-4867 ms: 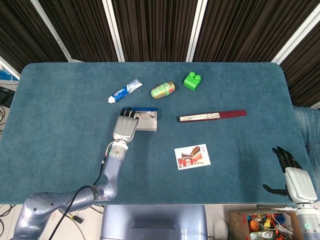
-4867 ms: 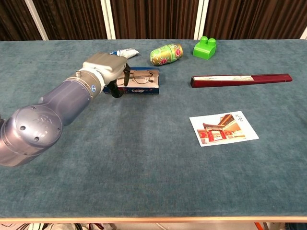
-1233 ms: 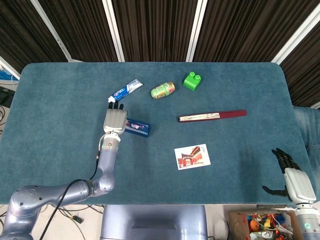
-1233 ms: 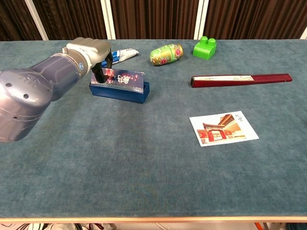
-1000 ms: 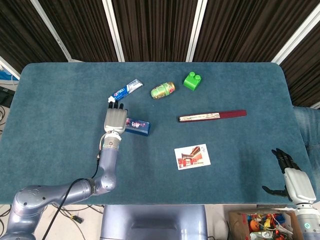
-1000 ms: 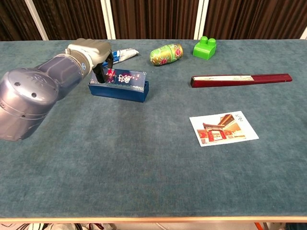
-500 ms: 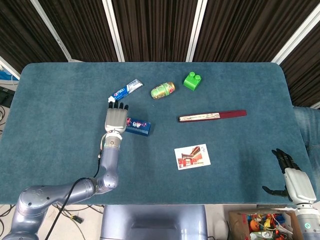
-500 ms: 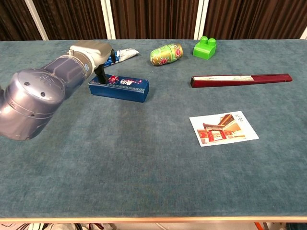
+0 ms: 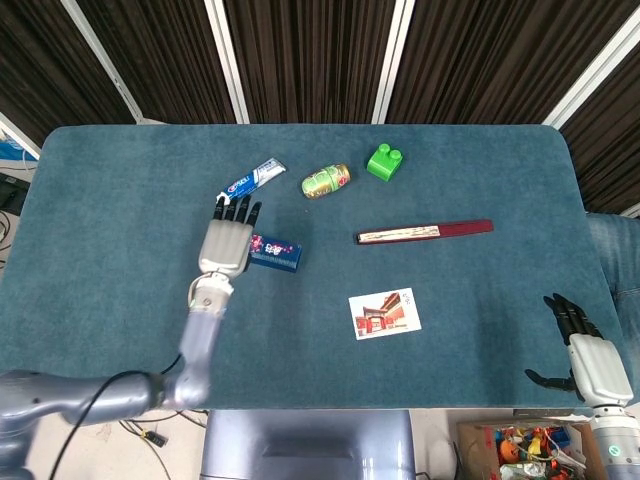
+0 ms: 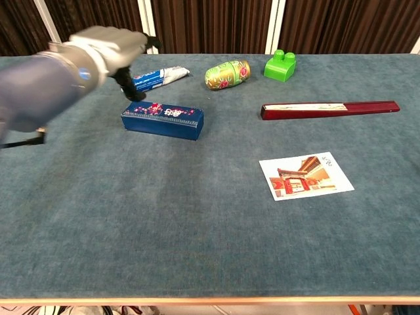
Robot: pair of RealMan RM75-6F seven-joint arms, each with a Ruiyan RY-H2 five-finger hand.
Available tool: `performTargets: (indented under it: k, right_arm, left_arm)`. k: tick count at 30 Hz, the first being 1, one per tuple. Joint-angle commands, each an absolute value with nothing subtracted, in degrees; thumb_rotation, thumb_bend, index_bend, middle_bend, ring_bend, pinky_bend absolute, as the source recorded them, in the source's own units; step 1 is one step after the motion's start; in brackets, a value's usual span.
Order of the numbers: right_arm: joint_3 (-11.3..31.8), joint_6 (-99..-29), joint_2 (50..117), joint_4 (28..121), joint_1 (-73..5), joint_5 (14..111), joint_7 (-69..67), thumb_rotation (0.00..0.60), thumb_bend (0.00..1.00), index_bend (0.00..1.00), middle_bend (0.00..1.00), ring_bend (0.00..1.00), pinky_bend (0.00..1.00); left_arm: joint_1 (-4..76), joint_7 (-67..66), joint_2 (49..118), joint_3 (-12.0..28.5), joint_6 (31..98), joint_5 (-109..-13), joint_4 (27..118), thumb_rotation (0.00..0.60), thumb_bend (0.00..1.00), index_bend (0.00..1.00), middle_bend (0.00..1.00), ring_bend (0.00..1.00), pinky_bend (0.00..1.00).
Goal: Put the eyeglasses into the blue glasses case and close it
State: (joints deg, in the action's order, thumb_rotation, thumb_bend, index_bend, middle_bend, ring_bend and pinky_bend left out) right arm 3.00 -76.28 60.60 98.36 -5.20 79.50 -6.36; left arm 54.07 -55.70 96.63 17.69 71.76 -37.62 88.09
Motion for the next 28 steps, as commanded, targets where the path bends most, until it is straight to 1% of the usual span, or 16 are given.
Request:
performTargets:
  k: [1,6,11,13,18,22,25,28]
  right_arm:
    - [3.0,-76.5,60.8,98.2,-5.1,79.7,-6.2,0.600,0.11,0.02,0.00,0.03,0.18]
    - [3.0,-77.0,61.0,97.9,-5.1,80.2,-5.9,0.600,0.11,0.02,0.00,0.03,0.18]
    - [3.0,-77.7,61.2,97.6,-5.0,80.8,-5.8,0.600,0.11,0.02,0.00,0.03,0.18]
    - [3.0,-78.0,61.3,97.5,-4.9,81.2,-5.8,0.600,0.11,0.02,0.00,0.03,0.18]
    - [2.9,-79.8,61.7,96.6,-4.7,83.5,-6.2,0.600,0.11,0.02,0.00,0.03,0.18]
    - [2.7,-82.6,62.8,94.6,-4.4,86.8,-6.7,0.600,0.11,0.02,0.00,0.03,0.18]
    - [2.7,-83.6,63.3,93.6,-4.3,87.7,-7.3,0.600,0.11,0.02,0.00,0.03,0.18]
    - [2.7,-83.8,63.5,93.3,-4.3,87.9,-7.6,0.600,0.11,0.02,0.00,0.03,0.18]
  left_arm:
    - [44.5,-53.7,82.8,10.5,81.3,-45.5,107.7,0.600,0.30,0.05,0.02,0.00,0.00]
    - [39.1,-50.1,76.0,6.2,84.8,-50.1,116.6,0.600,0.30,0.04,0.01,0.00,0.00]
    - [32.4,-42.6,69.1,-0.1,88.0,-59.0,122.5,0.600,0.30,0.04,0.01,0.00,0.00]
    - [29.5,-39.4,66.3,-3.1,89.3,-63.4,123.1,0.600,0.30,0.04,0.01,0.00,0.00]
    - [24.4,-33.4,62.7,-7.8,90.4,-69.0,122.6,0.600,0.30,0.03,0.00,0.00,0.00]
    - [21.8,-28.9,61.2,-9.2,90.2,-72.9,121.3,0.600,0.30,0.03,0.00,0.00,0.00]
    - [20.7,-26.6,61.1,-8.6,90.5,-75.7,120.0,0.600,0.30,0.03,0.00,0.00,0.00]
    - [20.2,-26.0,61.2,-7.9,90.2,-76.3,119.7,0.600,0.30,0.03,0.00,0.00,0.00]
